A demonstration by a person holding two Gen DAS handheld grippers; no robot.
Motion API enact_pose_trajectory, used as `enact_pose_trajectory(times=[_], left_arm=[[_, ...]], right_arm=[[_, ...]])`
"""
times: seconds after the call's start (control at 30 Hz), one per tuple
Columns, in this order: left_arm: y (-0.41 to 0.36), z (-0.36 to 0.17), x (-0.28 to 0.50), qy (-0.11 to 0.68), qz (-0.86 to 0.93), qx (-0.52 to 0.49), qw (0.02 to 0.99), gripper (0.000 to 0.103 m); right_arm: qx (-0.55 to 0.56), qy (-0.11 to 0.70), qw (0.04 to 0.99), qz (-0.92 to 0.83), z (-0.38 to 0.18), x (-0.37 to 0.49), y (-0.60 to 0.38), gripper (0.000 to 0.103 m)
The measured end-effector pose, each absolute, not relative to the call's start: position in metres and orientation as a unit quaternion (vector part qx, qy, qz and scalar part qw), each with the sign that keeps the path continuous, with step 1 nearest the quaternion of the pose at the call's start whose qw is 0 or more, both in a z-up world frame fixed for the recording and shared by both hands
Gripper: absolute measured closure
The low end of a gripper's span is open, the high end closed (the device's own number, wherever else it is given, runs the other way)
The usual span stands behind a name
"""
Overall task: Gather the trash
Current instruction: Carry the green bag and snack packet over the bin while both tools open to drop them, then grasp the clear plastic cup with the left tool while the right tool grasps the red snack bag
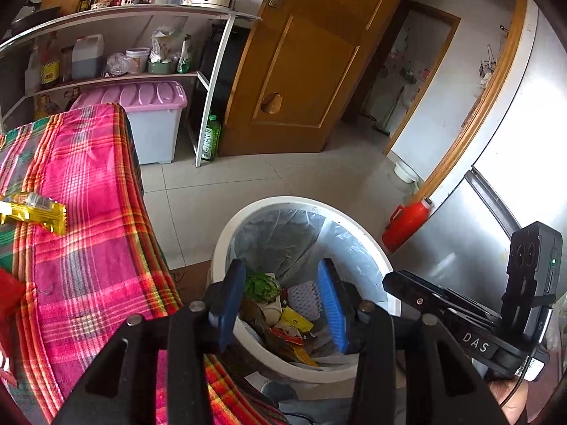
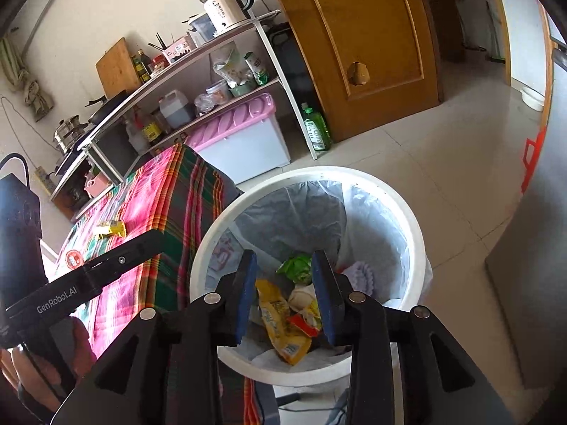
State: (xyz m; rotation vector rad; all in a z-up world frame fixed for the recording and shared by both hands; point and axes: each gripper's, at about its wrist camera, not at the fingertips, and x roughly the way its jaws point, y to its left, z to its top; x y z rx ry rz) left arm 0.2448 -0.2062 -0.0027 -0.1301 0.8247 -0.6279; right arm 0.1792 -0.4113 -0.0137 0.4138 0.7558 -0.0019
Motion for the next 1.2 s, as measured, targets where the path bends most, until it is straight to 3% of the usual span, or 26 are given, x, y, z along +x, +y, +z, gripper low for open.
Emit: enact_pose_trajectory(times=[0.53, 1.2], left_arm=[[-0.129, 0.027, 0.195, 0.333, -0.257, -0.079, 0.904, 0.058], [-0.022, 0.008, 0.16, 0.327, -0.155, -0.118, 0.925, 0.058]], right_arm=[[0.164, 0.33, 0.925, 0.093, 0.021, 0.158, -0.342, 0.07], [0.123, 0.356, 0.907, 0.188, 0.017, 0.158, -0.252, 0.069]])
